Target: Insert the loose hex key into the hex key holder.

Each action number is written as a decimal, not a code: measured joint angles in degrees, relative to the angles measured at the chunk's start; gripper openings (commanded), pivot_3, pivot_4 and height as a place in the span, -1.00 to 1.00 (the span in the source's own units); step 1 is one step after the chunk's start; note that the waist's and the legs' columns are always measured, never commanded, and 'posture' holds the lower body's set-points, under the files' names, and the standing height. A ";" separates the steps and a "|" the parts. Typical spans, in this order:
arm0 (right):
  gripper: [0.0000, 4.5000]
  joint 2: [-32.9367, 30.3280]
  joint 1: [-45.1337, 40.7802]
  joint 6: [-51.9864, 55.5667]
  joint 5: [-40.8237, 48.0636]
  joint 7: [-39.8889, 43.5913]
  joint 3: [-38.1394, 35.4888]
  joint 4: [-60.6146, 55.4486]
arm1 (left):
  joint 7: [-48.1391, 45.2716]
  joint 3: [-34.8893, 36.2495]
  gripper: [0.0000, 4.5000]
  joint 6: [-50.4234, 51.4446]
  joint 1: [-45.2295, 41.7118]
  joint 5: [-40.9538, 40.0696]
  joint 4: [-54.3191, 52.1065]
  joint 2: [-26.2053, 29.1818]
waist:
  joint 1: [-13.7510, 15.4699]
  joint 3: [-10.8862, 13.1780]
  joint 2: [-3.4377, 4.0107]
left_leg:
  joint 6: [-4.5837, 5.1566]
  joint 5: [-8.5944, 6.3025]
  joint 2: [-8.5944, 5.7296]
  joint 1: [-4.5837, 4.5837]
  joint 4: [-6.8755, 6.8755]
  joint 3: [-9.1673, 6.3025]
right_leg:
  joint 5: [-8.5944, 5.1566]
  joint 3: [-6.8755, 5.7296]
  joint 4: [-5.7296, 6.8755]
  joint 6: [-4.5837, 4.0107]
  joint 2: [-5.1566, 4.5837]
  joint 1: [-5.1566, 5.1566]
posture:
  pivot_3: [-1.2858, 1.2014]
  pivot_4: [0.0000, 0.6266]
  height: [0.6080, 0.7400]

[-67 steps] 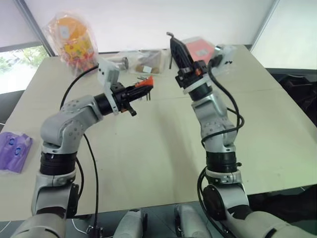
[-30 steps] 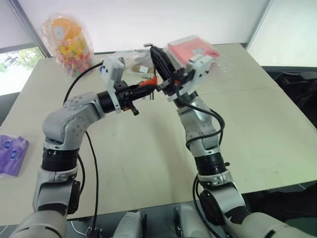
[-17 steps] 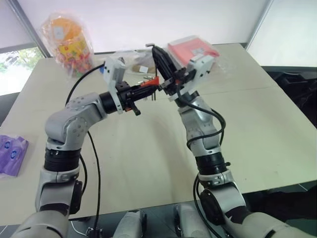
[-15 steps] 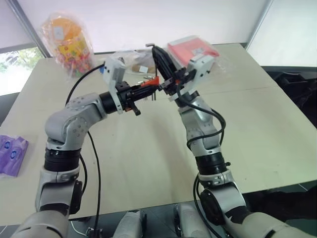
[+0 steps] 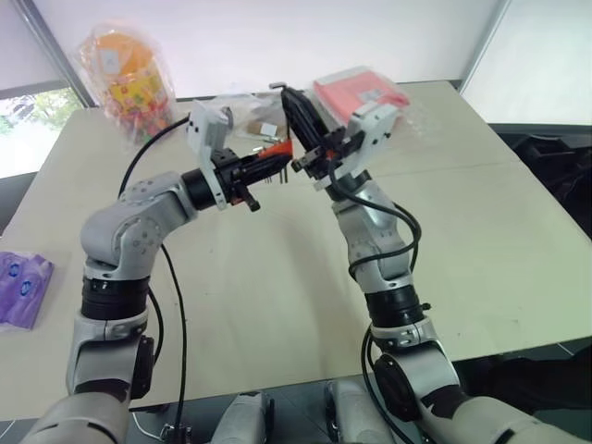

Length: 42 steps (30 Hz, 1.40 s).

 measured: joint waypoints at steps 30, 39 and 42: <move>0.98 -8.16 9.24 5.72 0.21 3.31 1.20 -10.10 | -0.06 0.20 -1.00 0.66 -0.36 -0.01 -0.01 -1.18 | 0.22 0.00 0.00 | 0.00 0.00 -0.03 -0.03 0.05 -0.01 | 0.00 0.00 -0.02 0.00 -0.03 0.03 | 0.03 -0.52 1.00; 0.98 -28.31 25.33 19.40 7.85 6.69 -10.05 -25.71 | -1.46 -2.02 -1.00 3.68 1.37 -0.85 6.73 -5.54 | 1.30 0.00 -0.01 | 0.18 -0.10 -0.03 0.03 0.07 0.02 | 0.00 0.00 -0.07 0.00 0.01 0.17 | 0.03 -0.52 1.00; 0.98 -31.45 28.38 21.24 8.50 7.29 -12.67 -26.87 | -2.40 -4.57 -1.00 4.94 2.15 -0.55 10.87 -8.34 | 1.56 0.01 -0.01 | 0.32 -0.17 -0.01 0.02 0.12 0.10 | 0.00 0.03 -0.10 0.00 0.02 0.17 | 0.03 -0.52 1.00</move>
